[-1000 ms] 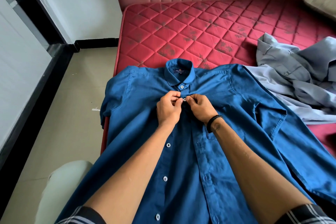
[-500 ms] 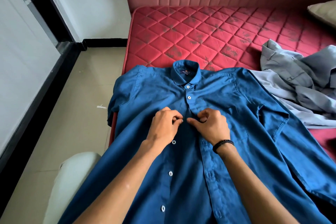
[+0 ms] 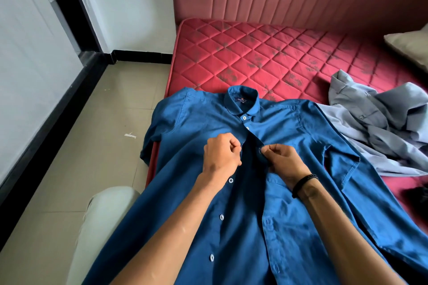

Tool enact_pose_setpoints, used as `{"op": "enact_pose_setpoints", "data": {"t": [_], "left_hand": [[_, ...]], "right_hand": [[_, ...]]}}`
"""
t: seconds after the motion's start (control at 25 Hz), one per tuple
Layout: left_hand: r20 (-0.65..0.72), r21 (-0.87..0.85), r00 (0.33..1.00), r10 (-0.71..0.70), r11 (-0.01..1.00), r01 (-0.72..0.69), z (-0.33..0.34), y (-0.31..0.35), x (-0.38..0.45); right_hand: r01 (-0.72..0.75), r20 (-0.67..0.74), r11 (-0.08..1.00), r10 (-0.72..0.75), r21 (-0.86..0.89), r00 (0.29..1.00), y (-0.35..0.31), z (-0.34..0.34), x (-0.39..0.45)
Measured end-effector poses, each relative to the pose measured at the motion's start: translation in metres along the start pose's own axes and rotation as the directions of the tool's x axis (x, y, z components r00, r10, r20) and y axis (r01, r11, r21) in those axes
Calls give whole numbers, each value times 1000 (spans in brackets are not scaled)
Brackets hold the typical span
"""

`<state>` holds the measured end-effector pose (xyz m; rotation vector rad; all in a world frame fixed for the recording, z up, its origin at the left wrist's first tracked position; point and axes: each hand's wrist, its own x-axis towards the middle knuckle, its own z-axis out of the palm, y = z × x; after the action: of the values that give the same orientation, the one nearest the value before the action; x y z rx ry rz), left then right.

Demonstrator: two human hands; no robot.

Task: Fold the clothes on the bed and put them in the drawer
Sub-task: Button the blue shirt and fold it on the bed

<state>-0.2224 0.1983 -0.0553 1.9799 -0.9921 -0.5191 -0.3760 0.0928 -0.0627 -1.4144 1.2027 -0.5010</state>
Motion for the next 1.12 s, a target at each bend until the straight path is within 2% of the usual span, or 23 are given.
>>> {"op": "enact_pose_setpoints", "data": {"t": [0.12, 0.24, 0.44, 0.6, 0.72, 0.88, 1.12], "left_hand": [[4, -102, 999, -32, 994, 32, 1, 1, -7], [4, -172, 998, -67, 983, 67, 5, -2, -11], [34, -292, 984, -176, 940, 178, 12, -6, -17], [44, -297, 971, -233, 925, 236, 20, -9, -16], [54, -314, 962, -268, 910, 271, 23, -9, -15], [75, -346, 953, -293, 889, 300, 25, -11, -14], [80, -351, 953, -294, 886, 303, 24, -11, -13]], "right_hand": [[-72, 79, 982, 59, 173, 995, 9, -4, -3], [-76, 54, 985, 68, 158, 996, 11, 2, -5], [4, -40, 1000, -4, -14, 999, 9, 23, -12], [113, -112, 946, -153, -304, 982, 12, 37, -14], [141, -146, 924, -204, -355, 968, 16, 45, -18], [135, -170, 946, -191, -294, 967, 18, 46, -19], [88, -125, 995, -94, -53, 988, 21, 41, -18]]}}
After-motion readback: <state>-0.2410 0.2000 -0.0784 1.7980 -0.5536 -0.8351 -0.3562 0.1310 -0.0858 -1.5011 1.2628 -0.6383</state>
